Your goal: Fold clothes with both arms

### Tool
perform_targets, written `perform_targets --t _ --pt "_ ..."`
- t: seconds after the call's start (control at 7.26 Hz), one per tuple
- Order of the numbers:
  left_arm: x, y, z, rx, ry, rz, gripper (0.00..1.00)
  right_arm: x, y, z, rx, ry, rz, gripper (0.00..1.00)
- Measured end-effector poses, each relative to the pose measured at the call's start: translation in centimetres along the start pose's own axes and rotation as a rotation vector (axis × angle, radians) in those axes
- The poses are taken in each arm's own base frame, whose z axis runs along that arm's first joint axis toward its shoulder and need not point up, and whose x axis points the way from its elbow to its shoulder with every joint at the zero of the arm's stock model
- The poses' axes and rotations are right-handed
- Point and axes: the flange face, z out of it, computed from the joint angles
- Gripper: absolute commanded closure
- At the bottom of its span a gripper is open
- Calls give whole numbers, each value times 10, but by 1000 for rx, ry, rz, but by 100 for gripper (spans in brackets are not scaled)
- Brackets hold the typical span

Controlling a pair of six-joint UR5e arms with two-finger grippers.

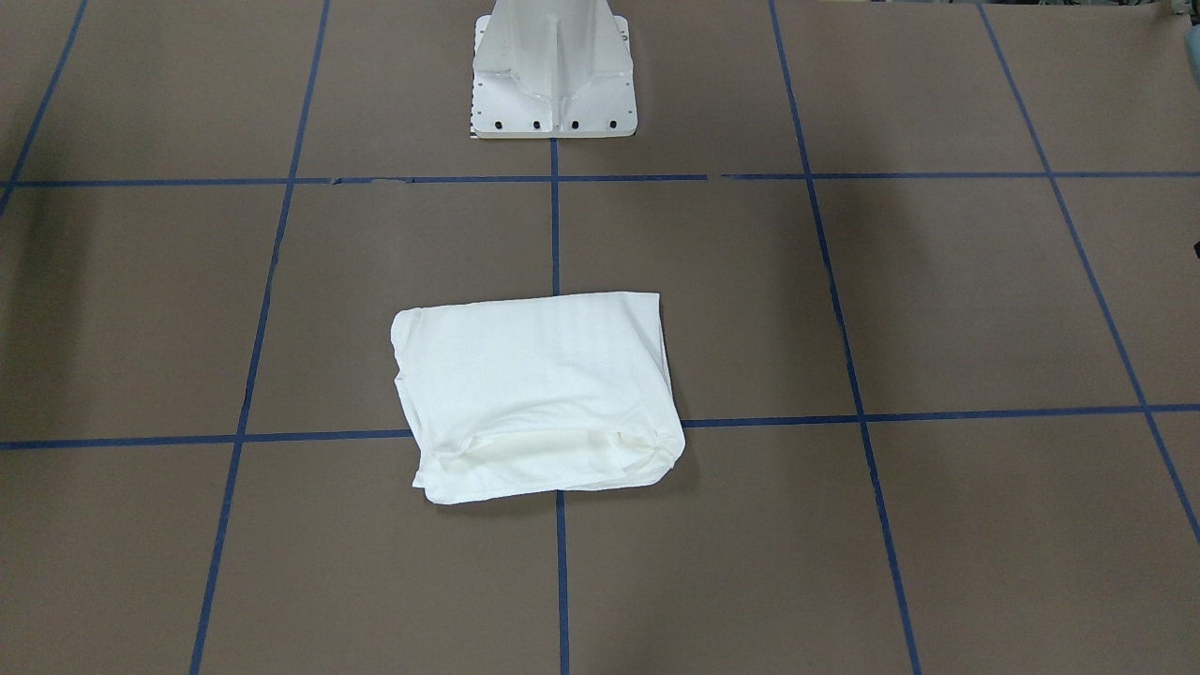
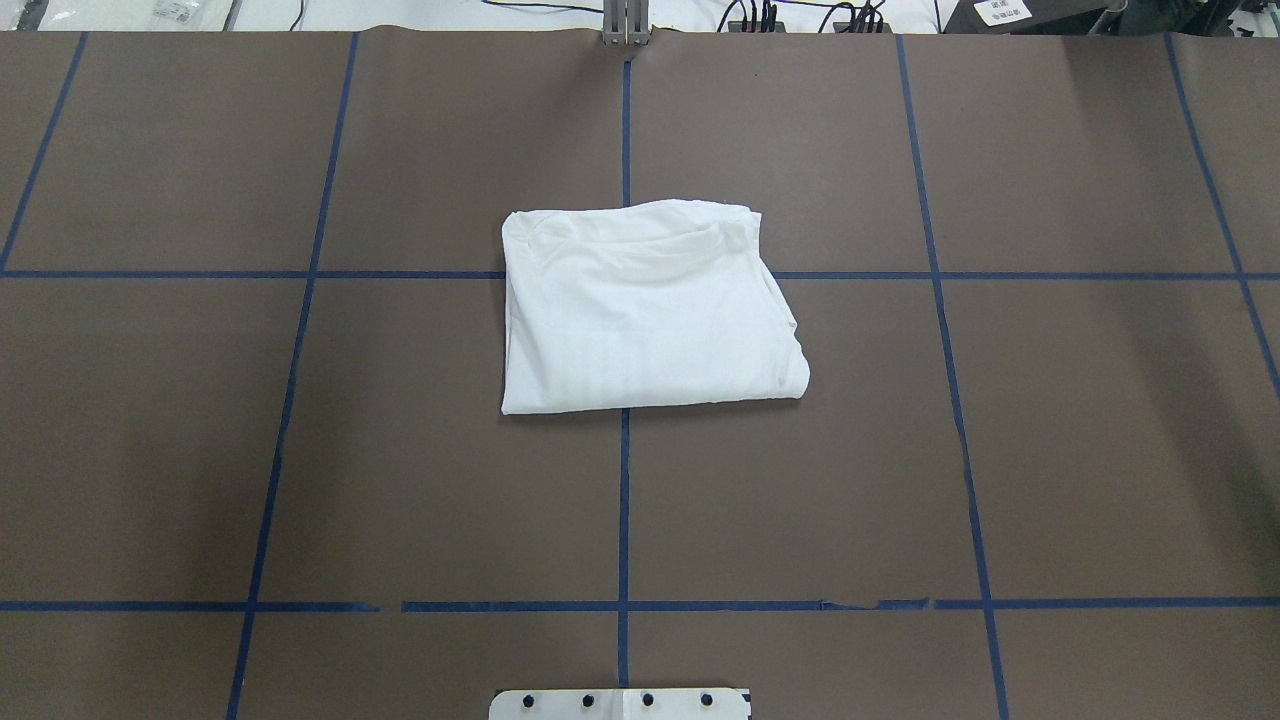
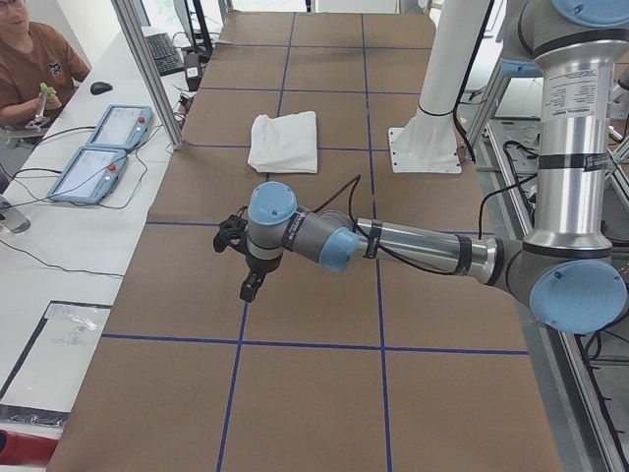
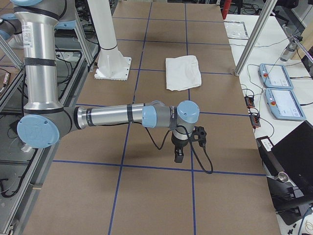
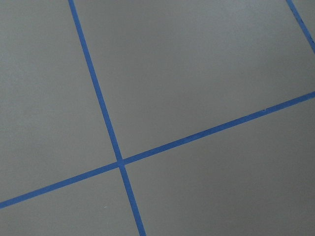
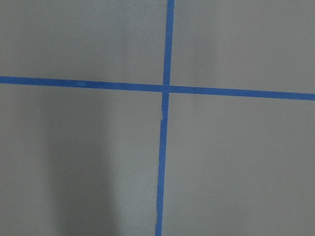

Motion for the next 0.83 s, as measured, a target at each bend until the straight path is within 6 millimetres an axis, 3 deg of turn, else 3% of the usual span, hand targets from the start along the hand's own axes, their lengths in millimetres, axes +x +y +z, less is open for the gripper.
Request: perform_targets --t 0.41,0.83 --pt "5 -4 -5 13 4 12 0 -5 -4 -13 44 15 -28 0" --pt "9 -7 -9 21 5 21 0 -3 3 -11 60 16 -40 0"
